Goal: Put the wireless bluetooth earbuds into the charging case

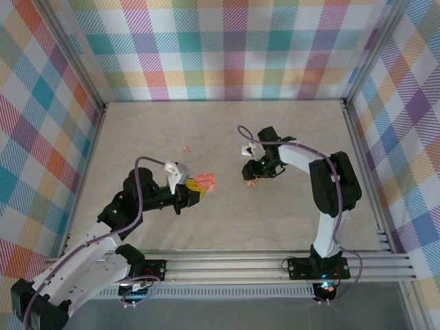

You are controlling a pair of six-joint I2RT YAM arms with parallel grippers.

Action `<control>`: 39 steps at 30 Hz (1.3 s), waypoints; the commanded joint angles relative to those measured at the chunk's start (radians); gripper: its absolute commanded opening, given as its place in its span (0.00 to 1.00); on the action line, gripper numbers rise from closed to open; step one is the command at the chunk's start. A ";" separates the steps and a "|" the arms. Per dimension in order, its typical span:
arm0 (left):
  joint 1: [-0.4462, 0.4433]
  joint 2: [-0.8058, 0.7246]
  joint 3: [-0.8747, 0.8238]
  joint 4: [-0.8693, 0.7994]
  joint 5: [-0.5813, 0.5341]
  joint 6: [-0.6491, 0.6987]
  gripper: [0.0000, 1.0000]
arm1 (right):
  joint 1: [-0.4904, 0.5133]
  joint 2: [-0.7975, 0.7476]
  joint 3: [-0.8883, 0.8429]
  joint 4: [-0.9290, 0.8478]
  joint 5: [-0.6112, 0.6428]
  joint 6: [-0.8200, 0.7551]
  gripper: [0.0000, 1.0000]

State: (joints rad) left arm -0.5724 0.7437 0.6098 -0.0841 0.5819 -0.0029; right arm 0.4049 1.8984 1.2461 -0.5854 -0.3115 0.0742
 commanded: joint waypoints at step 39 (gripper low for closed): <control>0.012 -0.033 0.013 -0.046 -0.010 0.029 0.04 | 0.014 -0.058 -0.079 0.057 -0.001 0.168 0.41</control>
State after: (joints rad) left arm -0.5724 0.7158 0.6098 -0.1299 0.5804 0.0113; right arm 0.4103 1.8343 1.1488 -0.5381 -0.3061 0.2359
